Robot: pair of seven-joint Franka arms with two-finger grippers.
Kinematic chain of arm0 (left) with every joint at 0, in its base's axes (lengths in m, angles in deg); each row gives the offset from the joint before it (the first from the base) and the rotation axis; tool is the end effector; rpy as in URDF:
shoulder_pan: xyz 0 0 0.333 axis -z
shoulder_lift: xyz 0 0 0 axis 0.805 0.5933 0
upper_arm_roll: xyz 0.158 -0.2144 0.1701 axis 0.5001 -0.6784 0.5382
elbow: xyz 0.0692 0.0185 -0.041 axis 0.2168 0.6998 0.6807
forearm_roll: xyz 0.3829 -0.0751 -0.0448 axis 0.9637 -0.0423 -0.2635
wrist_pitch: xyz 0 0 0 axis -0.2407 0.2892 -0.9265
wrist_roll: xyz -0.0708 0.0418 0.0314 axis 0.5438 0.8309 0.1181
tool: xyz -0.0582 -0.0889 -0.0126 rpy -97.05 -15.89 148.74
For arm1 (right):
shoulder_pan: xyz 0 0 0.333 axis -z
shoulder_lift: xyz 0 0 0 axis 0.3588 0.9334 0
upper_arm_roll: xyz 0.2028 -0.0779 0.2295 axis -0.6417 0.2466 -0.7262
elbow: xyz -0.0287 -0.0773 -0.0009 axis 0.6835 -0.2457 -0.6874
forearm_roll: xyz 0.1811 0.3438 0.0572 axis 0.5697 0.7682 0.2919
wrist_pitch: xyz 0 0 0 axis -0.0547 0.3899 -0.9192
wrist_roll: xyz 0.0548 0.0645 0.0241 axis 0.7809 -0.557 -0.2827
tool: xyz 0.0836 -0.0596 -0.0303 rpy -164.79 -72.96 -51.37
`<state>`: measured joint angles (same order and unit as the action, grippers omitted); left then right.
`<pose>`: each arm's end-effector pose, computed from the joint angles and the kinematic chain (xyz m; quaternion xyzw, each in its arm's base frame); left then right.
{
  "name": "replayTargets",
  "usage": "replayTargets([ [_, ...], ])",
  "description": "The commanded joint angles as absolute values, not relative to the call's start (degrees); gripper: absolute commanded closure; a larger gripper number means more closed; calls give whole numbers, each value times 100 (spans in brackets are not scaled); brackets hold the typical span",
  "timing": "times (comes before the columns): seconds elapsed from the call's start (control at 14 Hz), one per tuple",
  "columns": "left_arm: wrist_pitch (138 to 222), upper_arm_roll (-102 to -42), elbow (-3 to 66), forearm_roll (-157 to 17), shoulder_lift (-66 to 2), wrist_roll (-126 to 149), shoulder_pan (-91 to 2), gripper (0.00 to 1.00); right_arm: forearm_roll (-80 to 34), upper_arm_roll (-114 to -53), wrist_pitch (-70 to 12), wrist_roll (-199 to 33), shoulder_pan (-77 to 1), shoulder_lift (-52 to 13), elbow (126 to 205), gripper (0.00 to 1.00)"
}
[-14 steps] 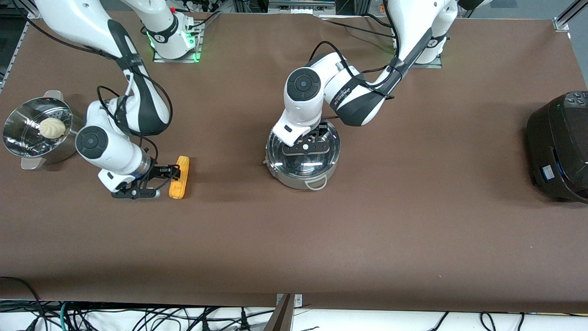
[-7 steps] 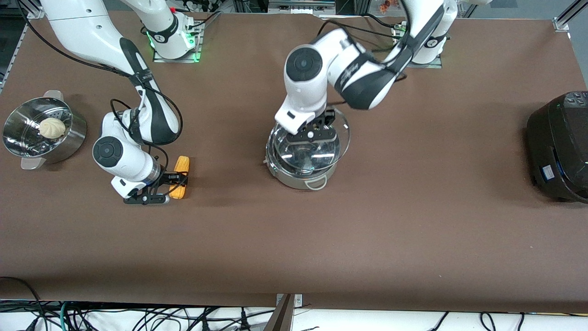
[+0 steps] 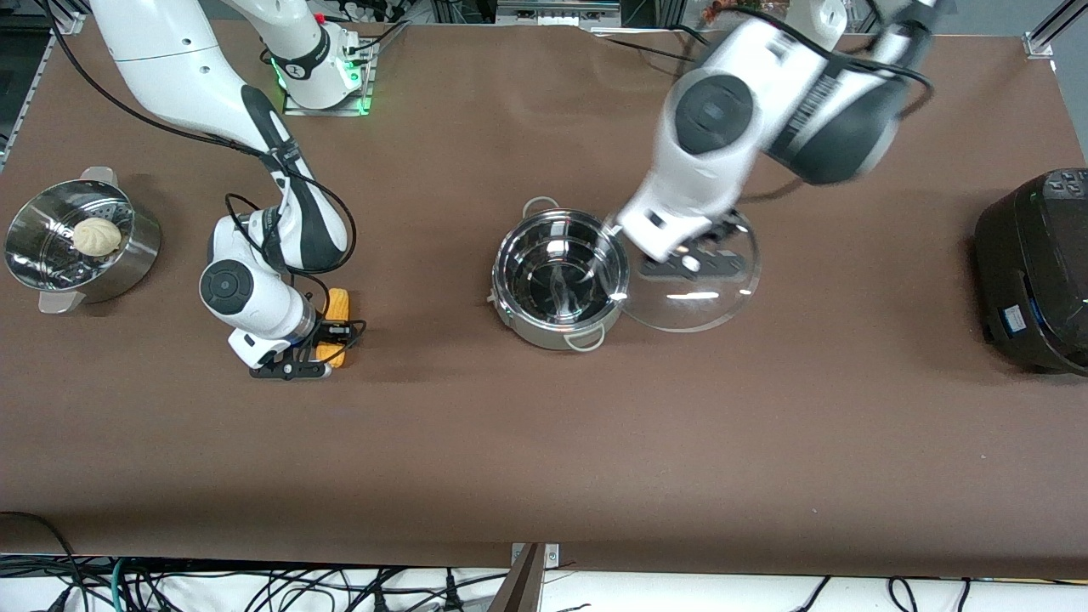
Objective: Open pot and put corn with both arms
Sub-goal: 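Lift the lid with the left gripper while the right gripper grasps the corn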
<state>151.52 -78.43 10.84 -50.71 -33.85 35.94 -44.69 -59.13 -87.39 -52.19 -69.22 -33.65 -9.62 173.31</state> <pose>0.5768 -0.3029 0.4782 -0.9943 0.0233 0.0842 0.0614 0.6279 0.1224 0.1996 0.9998 0.0148 -0.0125 0.0051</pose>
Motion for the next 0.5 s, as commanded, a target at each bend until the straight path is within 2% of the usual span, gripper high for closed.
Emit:
replayTargets([
  [0.0, 14942, -7918, 1250, -5030, -3512, 2140, -5183, 100, -5825, -8725, -5210, -6877, -3394, -915, 17228, 77],
  [0.07, 14959, -7909, 1293, -4977, -3503, 1725, -5342, 100, -5825, -8733, -5192, -6886, -3394, -915, 17228, 84],
  [0.21, 15003, -7909, 1373, -4968, -3468, 1196, -5815, 100, -5711, -8760, -4965, -6938, -3394, -1020, 17176, 87],
  [0.29, 15073, -7909, 1530, -4959, -3459, 845, -6009, 100, -5675, -8760, -4546, -6939, -3386, -1151, 17010, 87],
  [0.43, 15729, -7900, 2117, -4951, -3503, 247, -6553, 100, -5684, -8777, -3414, -6965, -3394, -1328, 16318, 86],
])
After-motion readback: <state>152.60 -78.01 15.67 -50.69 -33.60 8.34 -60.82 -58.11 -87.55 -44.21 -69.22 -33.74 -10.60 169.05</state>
